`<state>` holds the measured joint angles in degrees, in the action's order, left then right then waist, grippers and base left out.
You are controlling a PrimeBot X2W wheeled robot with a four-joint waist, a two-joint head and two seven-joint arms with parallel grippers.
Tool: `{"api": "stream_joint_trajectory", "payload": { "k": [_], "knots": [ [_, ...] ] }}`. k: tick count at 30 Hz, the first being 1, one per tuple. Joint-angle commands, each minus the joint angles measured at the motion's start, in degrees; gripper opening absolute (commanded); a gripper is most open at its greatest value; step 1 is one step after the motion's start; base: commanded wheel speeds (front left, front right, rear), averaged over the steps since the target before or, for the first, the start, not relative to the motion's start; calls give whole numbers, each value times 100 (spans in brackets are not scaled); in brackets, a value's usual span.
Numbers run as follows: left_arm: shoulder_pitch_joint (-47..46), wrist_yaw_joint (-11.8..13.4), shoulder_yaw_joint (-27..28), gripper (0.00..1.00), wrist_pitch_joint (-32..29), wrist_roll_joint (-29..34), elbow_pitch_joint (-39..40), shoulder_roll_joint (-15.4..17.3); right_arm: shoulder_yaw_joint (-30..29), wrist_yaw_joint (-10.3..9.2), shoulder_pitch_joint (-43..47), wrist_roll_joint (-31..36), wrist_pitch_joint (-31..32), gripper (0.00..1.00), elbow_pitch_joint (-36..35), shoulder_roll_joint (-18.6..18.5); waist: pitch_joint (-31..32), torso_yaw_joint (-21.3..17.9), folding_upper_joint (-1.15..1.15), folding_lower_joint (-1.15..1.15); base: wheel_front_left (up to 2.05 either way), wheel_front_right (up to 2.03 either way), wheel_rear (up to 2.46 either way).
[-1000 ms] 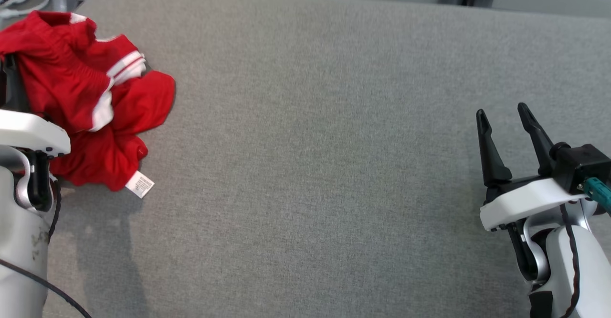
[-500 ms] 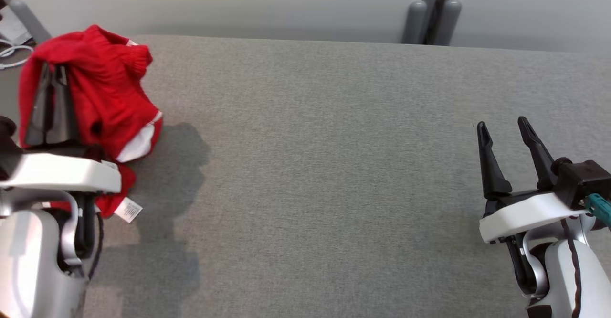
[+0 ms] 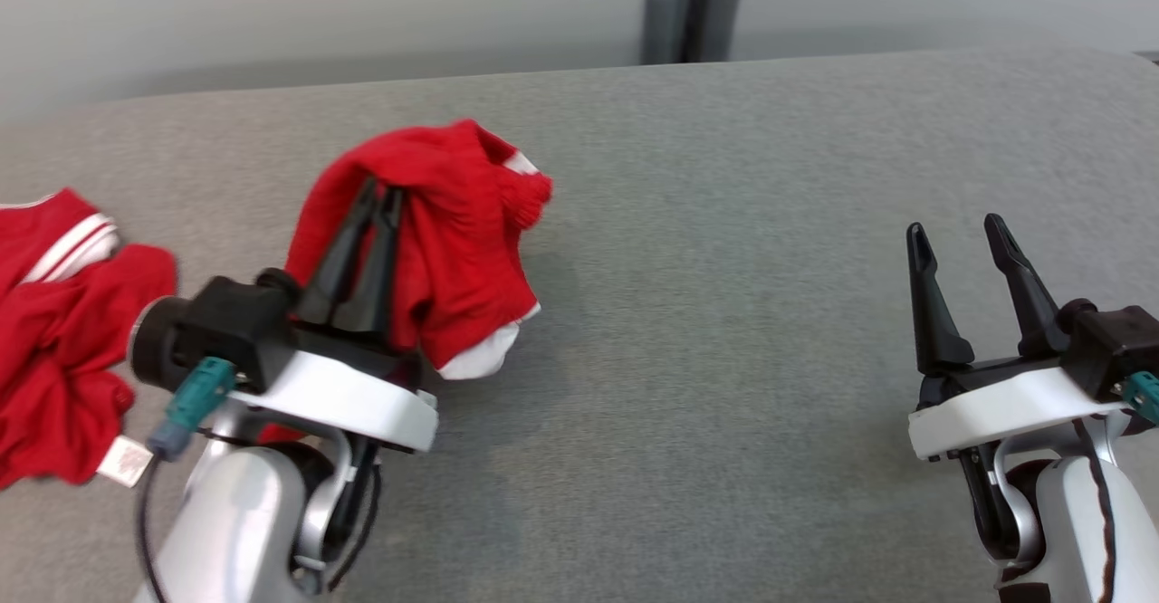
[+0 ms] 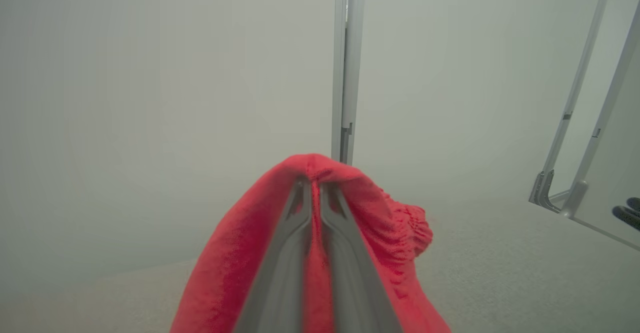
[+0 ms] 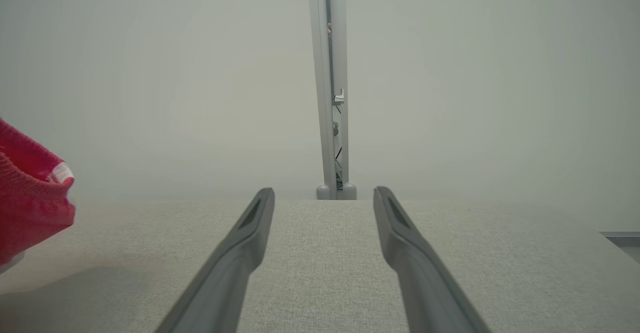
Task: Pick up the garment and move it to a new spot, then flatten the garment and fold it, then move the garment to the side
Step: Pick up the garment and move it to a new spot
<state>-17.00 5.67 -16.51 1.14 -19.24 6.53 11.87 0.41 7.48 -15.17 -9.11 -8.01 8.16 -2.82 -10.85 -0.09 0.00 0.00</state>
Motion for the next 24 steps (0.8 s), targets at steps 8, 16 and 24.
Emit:
{"api": "stream_joint_trajectory", "payload": {
  "k": [8, 16, 24],
  "knots": [
    [-365, -417, -840, 0, -139, 127, -549, -339, 92, 3, -4, -246, -155, 100, 113, -22, -377, -1184, 0, 0, 0, 0, 0],
    [-600, -697, -1468, 0, -41, 168, -1743, -649, 206, 3, -44, -485, -378, 100, 371, -22, -657, -1820, 0, 0, 0, 0, 0],
    [-710, -974, -1900, 0, -13, 50, -2836, -780, 280, 3, -82, -615, -530, 100, 631, -24, -736, -1866, 0, 0, 0, 0, 0]
  ]
}}
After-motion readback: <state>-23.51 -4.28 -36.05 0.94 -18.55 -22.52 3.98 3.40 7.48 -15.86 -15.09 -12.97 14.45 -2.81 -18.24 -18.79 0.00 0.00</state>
